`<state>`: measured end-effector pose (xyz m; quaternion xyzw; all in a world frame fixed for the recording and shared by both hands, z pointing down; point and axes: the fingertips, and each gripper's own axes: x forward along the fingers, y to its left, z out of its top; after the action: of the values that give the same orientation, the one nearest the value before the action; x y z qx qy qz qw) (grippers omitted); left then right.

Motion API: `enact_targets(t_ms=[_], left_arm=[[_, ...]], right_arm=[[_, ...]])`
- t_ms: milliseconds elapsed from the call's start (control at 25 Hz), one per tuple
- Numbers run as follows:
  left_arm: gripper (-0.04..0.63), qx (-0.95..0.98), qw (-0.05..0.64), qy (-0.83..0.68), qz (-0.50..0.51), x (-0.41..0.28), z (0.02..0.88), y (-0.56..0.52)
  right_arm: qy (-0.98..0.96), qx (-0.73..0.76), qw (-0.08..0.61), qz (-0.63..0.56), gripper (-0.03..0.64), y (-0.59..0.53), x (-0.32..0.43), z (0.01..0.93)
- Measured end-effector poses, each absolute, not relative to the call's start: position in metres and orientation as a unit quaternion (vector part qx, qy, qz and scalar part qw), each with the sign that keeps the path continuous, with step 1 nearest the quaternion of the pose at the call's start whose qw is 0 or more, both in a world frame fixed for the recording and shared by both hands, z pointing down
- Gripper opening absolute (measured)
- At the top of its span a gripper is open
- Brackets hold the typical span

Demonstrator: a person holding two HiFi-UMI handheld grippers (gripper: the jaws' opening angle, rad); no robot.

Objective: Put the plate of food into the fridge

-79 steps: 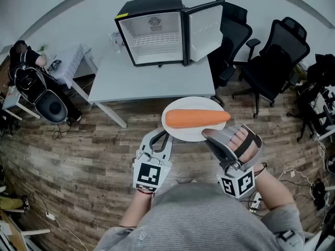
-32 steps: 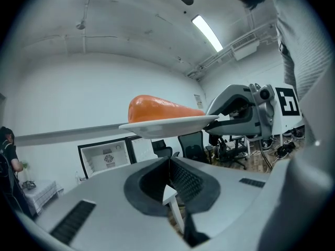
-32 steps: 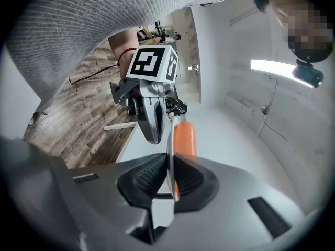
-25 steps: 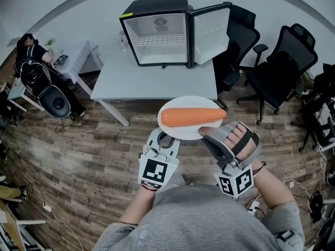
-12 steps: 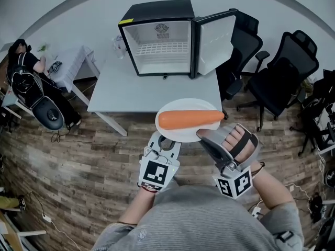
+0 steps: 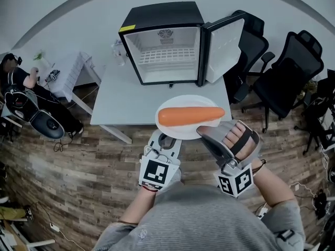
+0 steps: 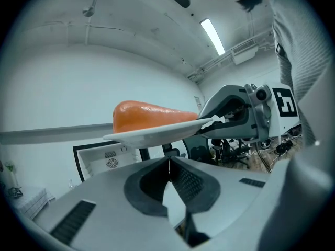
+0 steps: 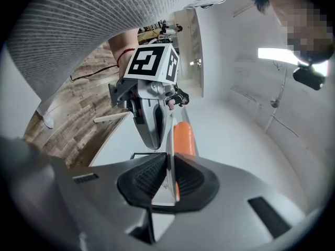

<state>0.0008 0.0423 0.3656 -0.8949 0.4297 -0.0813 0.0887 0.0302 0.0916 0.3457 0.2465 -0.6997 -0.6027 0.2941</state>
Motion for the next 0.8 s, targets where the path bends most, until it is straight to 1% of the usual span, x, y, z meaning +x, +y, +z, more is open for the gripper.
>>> enact_targets(t_ms=[800], left_arm=[[0.011, -0.902, 0.095, 0.415, -0.070, -0.064, 0.364, -0.038]], right_arm=[[-0.692, 0.246, 0.323, -0.597, 0.044, 0.015, -0.036, 0.353]])
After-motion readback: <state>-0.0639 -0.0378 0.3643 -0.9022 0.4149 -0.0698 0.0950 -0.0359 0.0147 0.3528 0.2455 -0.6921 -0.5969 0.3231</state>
